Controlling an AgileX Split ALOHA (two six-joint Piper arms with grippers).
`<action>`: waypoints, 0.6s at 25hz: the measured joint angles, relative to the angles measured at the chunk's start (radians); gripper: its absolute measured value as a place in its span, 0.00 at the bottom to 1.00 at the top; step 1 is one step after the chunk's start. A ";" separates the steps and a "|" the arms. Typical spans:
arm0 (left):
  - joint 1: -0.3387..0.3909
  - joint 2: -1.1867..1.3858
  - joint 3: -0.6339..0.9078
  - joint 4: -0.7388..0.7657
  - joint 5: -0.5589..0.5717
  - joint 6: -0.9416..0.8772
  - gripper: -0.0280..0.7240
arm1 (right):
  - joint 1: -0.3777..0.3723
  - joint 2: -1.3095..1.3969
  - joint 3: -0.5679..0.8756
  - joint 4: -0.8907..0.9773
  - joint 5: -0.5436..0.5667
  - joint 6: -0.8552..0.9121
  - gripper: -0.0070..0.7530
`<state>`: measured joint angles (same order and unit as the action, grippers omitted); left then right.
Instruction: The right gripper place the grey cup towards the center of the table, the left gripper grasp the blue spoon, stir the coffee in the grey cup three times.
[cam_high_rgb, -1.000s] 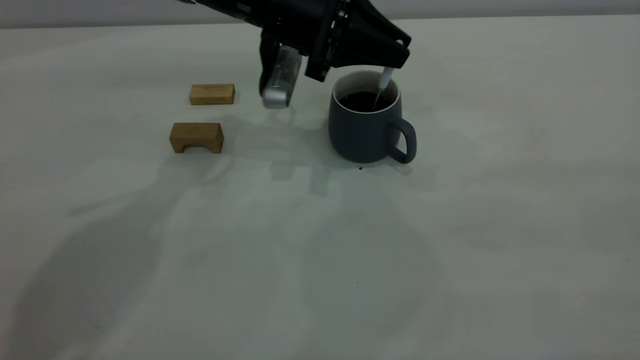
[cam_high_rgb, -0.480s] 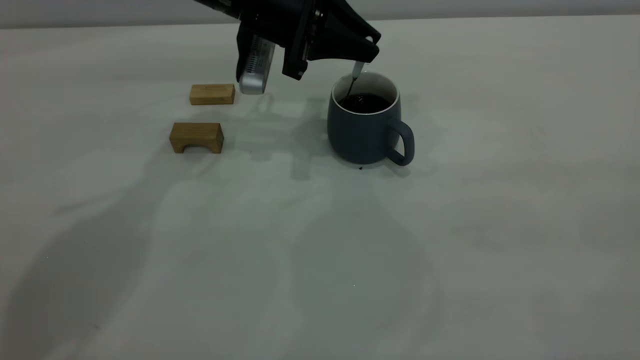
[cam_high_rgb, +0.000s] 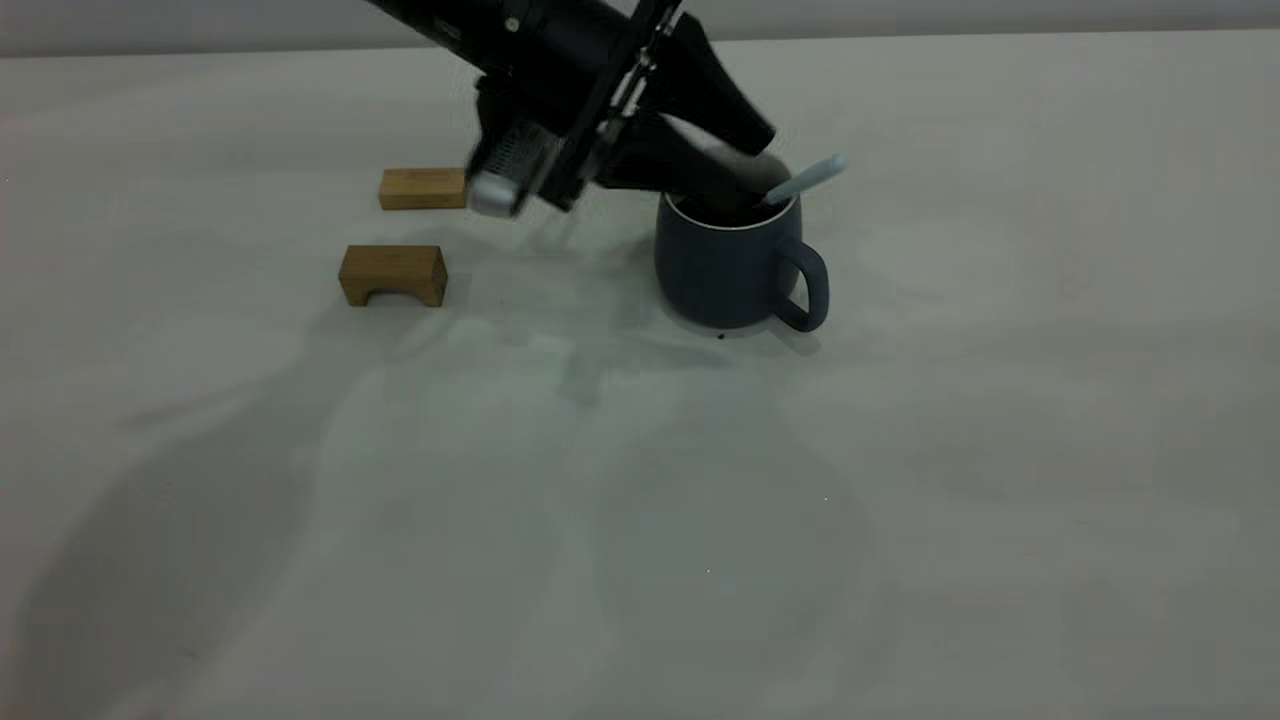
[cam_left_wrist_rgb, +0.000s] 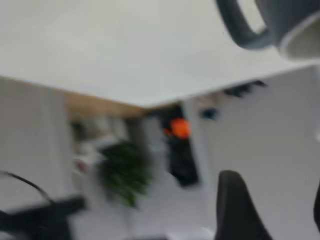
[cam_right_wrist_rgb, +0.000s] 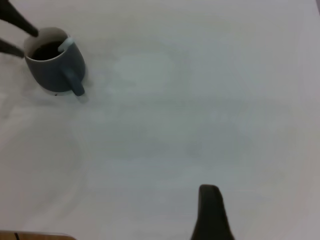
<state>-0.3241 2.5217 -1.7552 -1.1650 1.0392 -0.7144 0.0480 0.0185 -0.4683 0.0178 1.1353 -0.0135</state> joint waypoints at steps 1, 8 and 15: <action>0.003 -0.019 -0.005 0.070 0.007 0.000 0.65 | 0.000 0.000 0.000 0.000 0.000 0.000 0.78; 0.006 -0.285 -0.098 0.759 0.129 0.000 0.67 | 0.000 0.000 0.000 0.000 0.000 -0.001 0.78; 0.005 -0.571 -0.118 1.225 0.129 0.242 0.67 | 0.000 0.000 0.000 0.000 0.000 -0.001 0.78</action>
<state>-0.3192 1.9503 -1.8737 0.0597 1.1681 -0.4723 0.0480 0.0185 -0.4683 0.0178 1.1353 -0.0144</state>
